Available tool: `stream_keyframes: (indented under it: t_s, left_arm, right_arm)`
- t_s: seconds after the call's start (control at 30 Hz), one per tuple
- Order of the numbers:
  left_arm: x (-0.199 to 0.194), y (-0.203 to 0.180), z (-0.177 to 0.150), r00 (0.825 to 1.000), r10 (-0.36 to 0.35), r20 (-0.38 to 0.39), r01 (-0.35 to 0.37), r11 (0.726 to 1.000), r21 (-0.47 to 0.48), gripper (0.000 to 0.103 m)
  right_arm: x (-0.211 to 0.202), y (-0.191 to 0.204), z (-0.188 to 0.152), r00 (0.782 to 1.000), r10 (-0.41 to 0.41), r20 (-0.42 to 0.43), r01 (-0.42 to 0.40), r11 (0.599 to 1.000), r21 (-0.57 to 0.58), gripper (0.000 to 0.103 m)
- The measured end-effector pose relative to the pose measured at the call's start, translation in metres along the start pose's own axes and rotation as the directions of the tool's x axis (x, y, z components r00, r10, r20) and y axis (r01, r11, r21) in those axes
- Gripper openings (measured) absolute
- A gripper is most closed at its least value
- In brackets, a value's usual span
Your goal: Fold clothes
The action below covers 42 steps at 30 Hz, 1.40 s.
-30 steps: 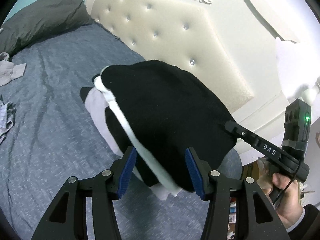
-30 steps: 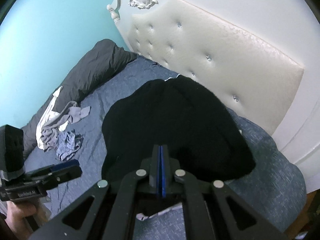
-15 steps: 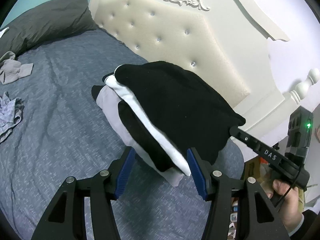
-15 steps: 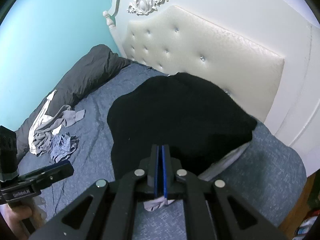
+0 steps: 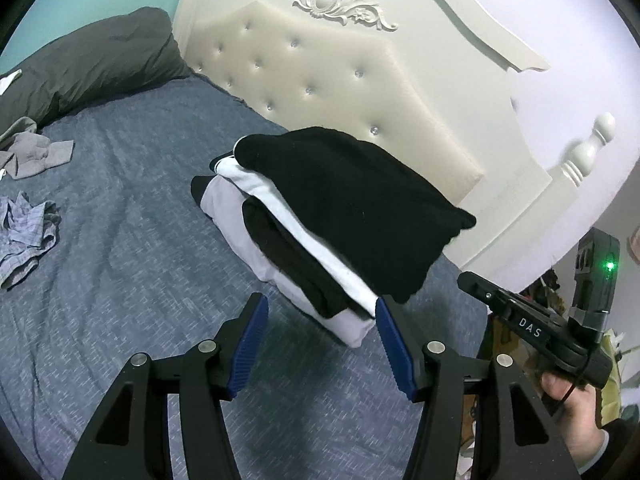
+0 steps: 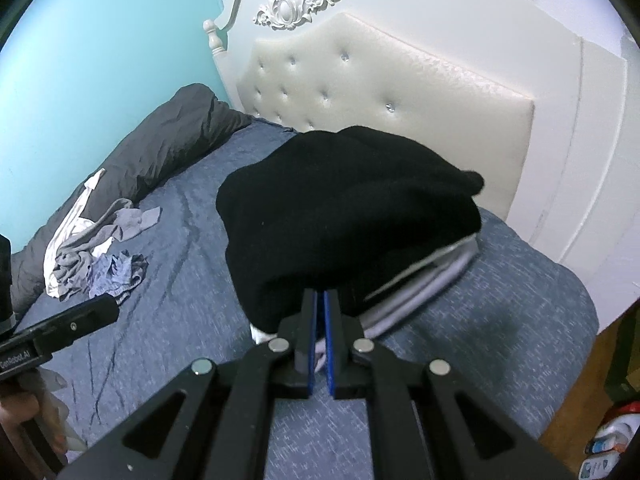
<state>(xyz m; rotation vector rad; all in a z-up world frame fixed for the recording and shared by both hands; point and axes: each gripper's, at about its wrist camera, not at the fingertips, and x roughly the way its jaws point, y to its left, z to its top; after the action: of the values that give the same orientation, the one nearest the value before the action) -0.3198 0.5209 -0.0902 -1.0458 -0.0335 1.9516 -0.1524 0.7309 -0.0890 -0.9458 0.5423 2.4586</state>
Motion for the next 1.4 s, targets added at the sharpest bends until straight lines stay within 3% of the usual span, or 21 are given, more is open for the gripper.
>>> stream_keyframes:
  t_s: [0.13, 0.6, 0.7, 1.1, 1.4]
  left_arm:
    - [-0.007, 0.002, -0.014, 1.000, -0.008, 0.013, 0.008, 1.000, 0.022, 0.062]
    - [-0.056, 0.005, -0.070, 0.996, 0.010, 0.087, -0.012, 1.000, 0.026, 0.065]
    - [-0.075, -0.002, -0.077, 0.995, 0.022, 0.099, -0.025, 0.999, 0.030, 0.067]
    - [-0.137, -0.028, -0.094, 0.989, 0.053, 0.136, -0.062, 0.996, 0.062, 0.075]
    - [-0.162, -0.039, -0.109, 0.987, 0.065, 0.147, -0.077, 0.994, 0.078, 0.078]
  right_arm:
    - [-0.008, 0.006, -0.015, 1.000, -0.026, 0.013, 0.026, 1.000, -0.002, 0.027]
    - [-0.052, 0.037, -0.068, 0.993, -0.060, 0.103, 0.064, 0.997, -0.036, 0.036]
    - [-0.067, 0.042, -0.074, 0.992, -0.060, 0.108, 0.064, 0.997, -0.040, 0.054]
    - [-0.135, 0.058, -0.092, 0.986, -0.085, 0.142, 0.090, 0.995, -0.030, 0.067]
    - [-0.159, 0.066, -0.112, 0.988, -0.091, 0.125, 0.095, 0.995, -0.030, 0.069]
